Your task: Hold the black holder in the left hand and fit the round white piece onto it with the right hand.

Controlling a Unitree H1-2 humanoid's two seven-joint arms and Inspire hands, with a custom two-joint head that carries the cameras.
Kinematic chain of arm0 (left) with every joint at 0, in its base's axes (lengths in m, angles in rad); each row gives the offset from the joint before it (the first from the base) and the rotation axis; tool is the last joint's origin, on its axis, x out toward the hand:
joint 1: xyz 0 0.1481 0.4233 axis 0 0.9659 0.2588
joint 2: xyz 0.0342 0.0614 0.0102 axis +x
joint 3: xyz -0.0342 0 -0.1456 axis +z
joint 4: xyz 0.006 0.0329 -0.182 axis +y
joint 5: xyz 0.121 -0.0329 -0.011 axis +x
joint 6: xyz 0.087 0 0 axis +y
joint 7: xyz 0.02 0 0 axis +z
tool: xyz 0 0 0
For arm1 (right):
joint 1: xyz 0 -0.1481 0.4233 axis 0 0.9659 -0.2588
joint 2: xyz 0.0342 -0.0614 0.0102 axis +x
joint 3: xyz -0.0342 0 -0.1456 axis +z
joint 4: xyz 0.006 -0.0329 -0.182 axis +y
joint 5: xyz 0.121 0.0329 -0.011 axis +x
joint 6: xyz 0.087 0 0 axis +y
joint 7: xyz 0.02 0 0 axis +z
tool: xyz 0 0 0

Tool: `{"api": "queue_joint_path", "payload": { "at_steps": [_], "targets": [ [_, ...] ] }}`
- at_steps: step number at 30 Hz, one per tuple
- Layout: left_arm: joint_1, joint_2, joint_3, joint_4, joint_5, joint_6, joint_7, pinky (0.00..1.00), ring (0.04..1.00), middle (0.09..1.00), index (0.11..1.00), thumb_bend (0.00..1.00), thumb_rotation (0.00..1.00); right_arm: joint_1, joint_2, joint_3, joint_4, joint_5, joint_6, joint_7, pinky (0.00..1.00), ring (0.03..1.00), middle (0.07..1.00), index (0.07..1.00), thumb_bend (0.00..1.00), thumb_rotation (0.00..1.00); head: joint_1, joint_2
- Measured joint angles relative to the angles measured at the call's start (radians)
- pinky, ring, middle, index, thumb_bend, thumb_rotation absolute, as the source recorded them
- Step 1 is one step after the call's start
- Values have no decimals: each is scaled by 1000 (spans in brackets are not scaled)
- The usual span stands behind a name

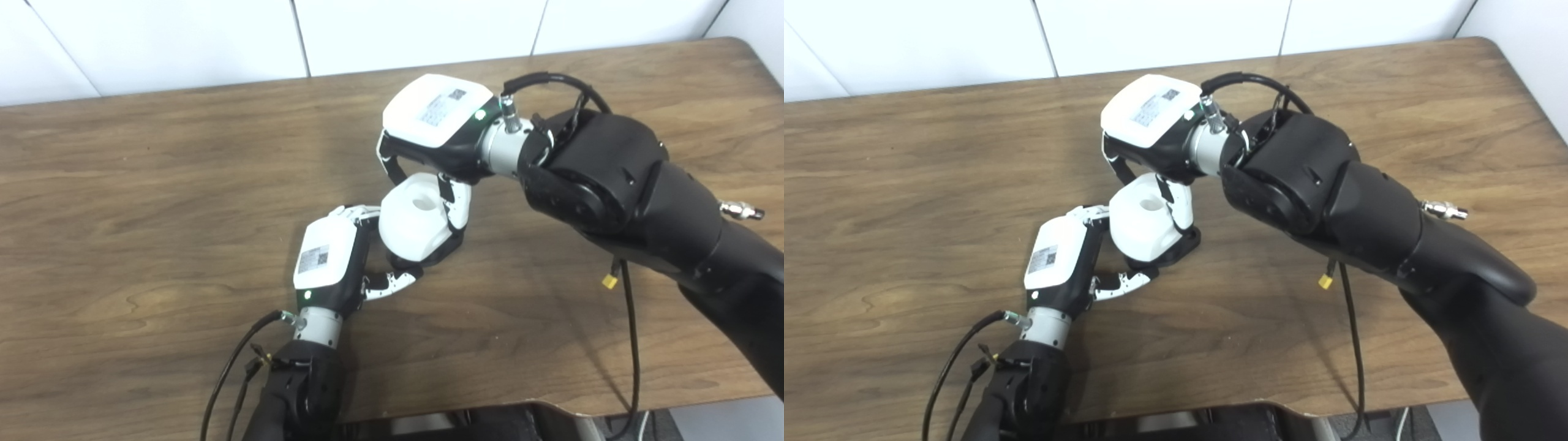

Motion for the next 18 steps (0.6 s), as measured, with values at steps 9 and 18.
{"api": "queue_joint_path", "payload": {
  "at_steps": [9, 18],
  "targets": [
    [0, 0, 0, 0, 0, 0, -1, 874, 800, 749, 483, 520, 55, 4, 0, 20, 0, -21, 0, 0, 727, 877, 740, 479, 525, 133, -2, 2],
    [0, 0, 0, -2, 0, 3, -4, 874, 803, 751, 483, 520, 55, 4, 0, 34, 0, -51, 0, 0, 718, 908, 744, 478, 524, 131, -2, 2]
  ]
}}
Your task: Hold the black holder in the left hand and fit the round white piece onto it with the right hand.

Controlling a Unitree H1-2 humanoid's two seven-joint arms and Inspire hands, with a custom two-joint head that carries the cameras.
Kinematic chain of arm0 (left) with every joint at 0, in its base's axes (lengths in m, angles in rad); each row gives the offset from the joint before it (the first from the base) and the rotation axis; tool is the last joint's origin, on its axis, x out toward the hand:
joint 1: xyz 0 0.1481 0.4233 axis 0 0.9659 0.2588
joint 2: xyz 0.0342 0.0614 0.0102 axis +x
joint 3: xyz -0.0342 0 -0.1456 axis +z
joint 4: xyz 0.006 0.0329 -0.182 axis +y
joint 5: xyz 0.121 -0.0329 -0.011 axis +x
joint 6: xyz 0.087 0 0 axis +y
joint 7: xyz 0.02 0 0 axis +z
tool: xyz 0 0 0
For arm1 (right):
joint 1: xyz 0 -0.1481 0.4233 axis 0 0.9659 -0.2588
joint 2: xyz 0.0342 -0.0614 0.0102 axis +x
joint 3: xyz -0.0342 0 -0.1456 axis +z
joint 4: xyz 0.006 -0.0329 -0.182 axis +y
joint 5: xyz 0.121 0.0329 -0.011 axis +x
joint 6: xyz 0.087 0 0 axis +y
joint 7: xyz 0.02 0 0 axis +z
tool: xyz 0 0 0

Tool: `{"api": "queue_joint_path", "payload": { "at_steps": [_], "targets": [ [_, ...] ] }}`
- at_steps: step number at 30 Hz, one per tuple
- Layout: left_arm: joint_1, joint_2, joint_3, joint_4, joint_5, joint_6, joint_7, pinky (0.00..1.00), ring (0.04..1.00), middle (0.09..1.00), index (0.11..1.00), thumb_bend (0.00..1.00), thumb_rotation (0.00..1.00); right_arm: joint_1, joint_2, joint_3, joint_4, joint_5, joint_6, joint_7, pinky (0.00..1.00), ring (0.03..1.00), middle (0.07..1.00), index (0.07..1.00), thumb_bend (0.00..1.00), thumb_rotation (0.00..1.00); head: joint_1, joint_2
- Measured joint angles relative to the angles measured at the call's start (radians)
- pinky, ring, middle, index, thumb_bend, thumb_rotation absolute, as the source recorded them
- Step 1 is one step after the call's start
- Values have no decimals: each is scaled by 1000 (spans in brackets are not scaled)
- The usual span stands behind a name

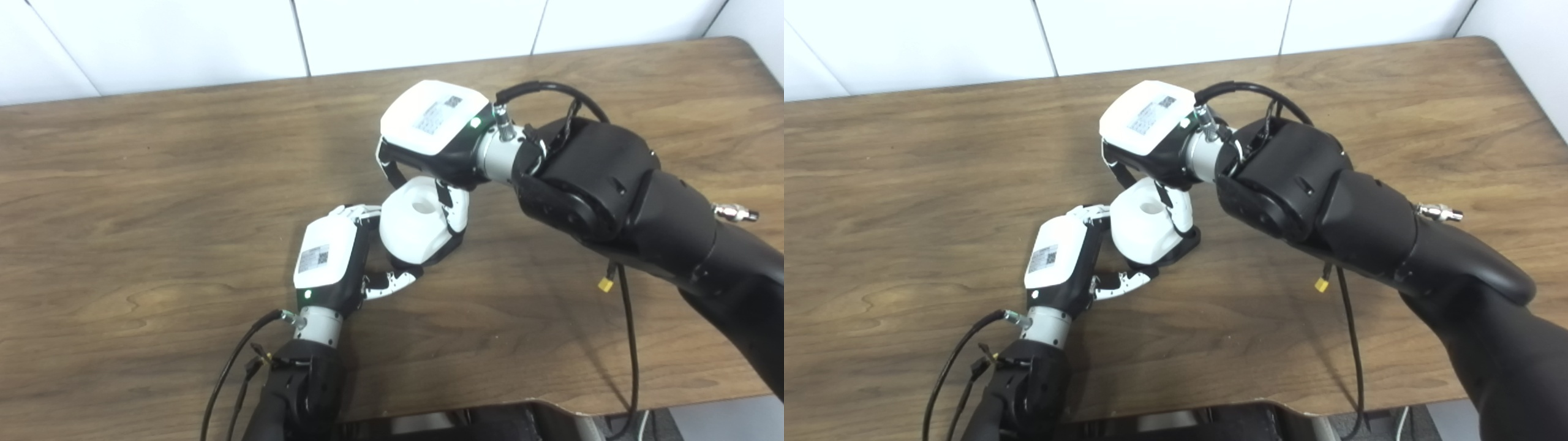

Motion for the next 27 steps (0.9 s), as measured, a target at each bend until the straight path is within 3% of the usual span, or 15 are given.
{"api": "queue_joint_path", "payload": {
  "at_steps": [14, 20, 27],
  "targets": [
    [0, 0, 0, 0, -1, 1, -2, 872, 801, 749, 483, 520, 56, -16, -14, 34, -5, -21, 0, 0, 690, 870, 712, 480, 524, 130, 0, 6],
    [0, -1, 0, -1, 0, 2, -4, 869, 801, 749, 483, 520, 55, -27, -16, 44, -5, -14, 0, 0, 678, 895, 741, 480, 524, 130, -5, 5],
    [-1, -1, 0, -1, 0, 2, -3, 867, 803, 751, 483, 521, 55, -33, -14, 6, -1, 86, 0, 0, 674, 879, 774, 479, 524, 132, -2, 0]
  ]
}}
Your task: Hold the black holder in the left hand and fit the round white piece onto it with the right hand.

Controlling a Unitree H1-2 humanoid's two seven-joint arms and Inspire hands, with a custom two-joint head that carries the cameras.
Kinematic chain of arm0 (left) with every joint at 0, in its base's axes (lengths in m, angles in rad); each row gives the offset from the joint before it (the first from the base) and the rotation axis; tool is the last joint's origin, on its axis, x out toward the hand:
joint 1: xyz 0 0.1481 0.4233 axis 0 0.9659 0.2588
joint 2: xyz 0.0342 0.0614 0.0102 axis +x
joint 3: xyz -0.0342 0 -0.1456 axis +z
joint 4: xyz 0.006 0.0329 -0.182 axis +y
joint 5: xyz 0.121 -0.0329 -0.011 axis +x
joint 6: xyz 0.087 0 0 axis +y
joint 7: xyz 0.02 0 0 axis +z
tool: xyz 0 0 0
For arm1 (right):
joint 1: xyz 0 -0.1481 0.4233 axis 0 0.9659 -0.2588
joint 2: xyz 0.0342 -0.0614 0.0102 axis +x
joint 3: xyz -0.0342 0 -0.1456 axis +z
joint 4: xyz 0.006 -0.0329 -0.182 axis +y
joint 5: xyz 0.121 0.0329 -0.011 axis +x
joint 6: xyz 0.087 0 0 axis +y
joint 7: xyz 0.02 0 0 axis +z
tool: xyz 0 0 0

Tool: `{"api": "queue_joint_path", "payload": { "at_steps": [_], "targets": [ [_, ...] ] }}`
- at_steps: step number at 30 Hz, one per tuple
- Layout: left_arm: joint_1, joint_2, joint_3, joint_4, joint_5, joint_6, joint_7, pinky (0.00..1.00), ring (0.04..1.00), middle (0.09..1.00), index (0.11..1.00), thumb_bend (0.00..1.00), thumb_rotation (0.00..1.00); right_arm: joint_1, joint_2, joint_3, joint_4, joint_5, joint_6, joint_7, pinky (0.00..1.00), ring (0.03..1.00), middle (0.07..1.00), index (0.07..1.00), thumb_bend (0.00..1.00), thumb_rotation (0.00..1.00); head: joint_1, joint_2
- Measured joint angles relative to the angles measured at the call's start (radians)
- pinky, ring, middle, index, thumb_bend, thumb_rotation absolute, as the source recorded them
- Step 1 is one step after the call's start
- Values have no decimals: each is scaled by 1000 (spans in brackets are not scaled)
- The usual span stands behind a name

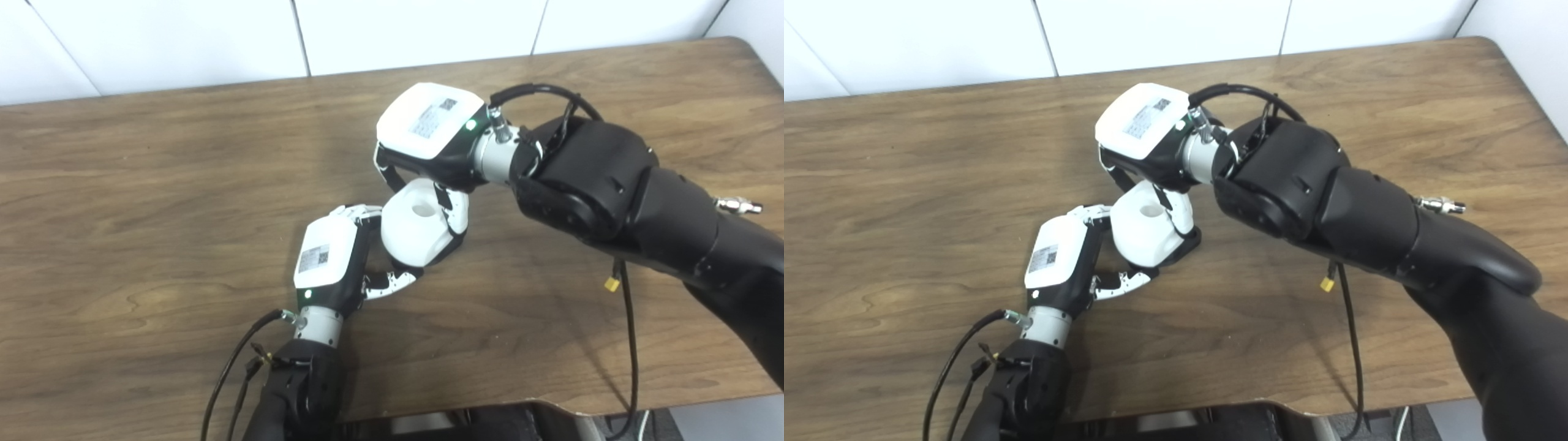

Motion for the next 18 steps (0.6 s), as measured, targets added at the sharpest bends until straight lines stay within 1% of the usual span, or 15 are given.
{"api": "queue_joint_path", "payload": {
  "at_steps": [2, 4, 6, 8, 12, 16, 18],
  "targets": [
    [0, 0, 0, 0, 0, 0, 0, 866, 803, 750, 483, 521, 55, -8, 2, -17, 1, 29, 0, 0, 659, 884, 793, 479, 524, 132, 2, -2],
    [0, 0, 0, 0, 0, 0, 0, 871, 804, 752, 483, 521, 56, -25, 1, -27, 2, 55, 0, 0, 668, 914, 818, 479, 524, 132, 2, -2],
    [-1, 0, 0, 0, 0, 0, 0, 873, 803, 752, 483, 521, 56, -44, 1, -38, 5, 80, 0, 0, 714, 949, 846, 478, 524, 132, 3, 0],
    [-1, -1, 0, 0, 0, 0, 0, 871, 797, 750, 483, 521, 55, -53, 2, -55, 10, 100, 0, 0, 731, 956, 839, 478, 524, 133, 3, 0],
    [-1, -1, 0, 0, 0, 1, 1, 869, 798, 749, 483, 521, 55, -61, 2, -63, 32, 104, 0, 0, 708, 929, 787, 477, 525, 135, 2, 0],
    [-1, -1, 0, 0, -1, 1, 1, 861, 796, 746, 483, 521, 55, -61, 3, -64, 32, 103, 0, 0, 729, 942, 814, 478, 524, 134, 0, 2],
    [-1, -1, 0, 0, -1, 0, 1, 860, 796, 745, 483, 521, 55, -61, 3, -64, 32, 101, 0, 0, 738, 934, 803, 478, 525, 133, 0, 2]
  ]
}}
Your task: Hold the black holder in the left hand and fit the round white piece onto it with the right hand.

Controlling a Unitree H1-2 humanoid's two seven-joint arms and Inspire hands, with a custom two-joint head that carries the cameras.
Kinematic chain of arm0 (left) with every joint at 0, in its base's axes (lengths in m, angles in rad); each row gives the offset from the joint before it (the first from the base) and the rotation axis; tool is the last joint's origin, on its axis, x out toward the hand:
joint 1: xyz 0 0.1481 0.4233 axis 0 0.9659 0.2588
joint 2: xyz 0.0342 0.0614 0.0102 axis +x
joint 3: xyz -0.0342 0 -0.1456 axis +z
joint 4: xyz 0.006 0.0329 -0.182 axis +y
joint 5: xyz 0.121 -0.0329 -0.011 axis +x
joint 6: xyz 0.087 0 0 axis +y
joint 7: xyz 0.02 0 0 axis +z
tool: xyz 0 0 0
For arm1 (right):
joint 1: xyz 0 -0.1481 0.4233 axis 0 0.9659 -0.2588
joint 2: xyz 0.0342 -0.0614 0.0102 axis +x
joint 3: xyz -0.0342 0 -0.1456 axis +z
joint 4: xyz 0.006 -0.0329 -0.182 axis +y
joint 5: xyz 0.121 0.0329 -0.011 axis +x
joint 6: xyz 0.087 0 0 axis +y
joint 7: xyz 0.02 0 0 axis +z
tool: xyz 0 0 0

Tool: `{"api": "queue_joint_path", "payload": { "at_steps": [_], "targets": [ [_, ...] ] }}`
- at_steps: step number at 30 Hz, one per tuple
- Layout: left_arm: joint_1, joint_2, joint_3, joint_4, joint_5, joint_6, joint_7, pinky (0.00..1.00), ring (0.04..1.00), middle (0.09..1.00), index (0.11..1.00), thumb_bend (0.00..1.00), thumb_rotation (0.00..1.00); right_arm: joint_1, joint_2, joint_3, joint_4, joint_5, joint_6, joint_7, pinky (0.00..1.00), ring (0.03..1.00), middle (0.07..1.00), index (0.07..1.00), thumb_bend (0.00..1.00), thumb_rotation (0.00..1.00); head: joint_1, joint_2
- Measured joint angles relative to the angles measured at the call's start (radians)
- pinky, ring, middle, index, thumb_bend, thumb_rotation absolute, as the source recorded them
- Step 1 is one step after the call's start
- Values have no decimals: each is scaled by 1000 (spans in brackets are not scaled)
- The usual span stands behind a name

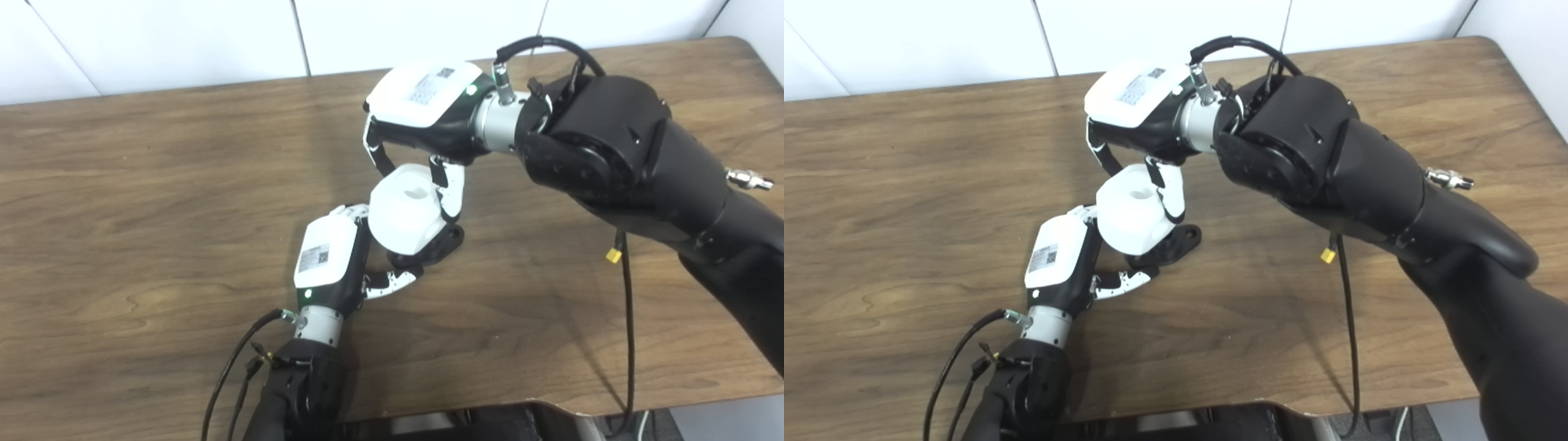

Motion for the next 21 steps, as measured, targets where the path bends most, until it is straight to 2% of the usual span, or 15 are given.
{"api": "queue_joint_path", "payload": {
  "at_steps": [3, 9, 18, 21],
  "targets": [
    [0, 0, 0, 0, 0, 0, 0, 864, 798, 747, 483, 521, 56, 0, -1, 1, 0, -7, 0, 0, 701, 900, 763, 477, 525, 133, 0, 2],
    [0, 0, 0, 0, 0, 0, -1, 864, 799, 748, 483, 520, 55, 0, -2, 16, -1, -19, 0, 0, 676, 905, 797, 479, 525, 133, 0, 3],
    [0, 0, 0, -1, 1, 1, -2, 852, 795, 747, 483, 521, 55, 0, -3, 53, -20, -51, 0, 0, 688, 902, 773, 479, 525, 133, -2, 6],
    [0, 0, 0, -1, 1, 1, -2, 853, 794, 745, 483, 521, 56, 0, -2, 59, -29, -55, 0, 0, 716, 928, 801, 479, 524, 132, -3, 8]
  ]
}}
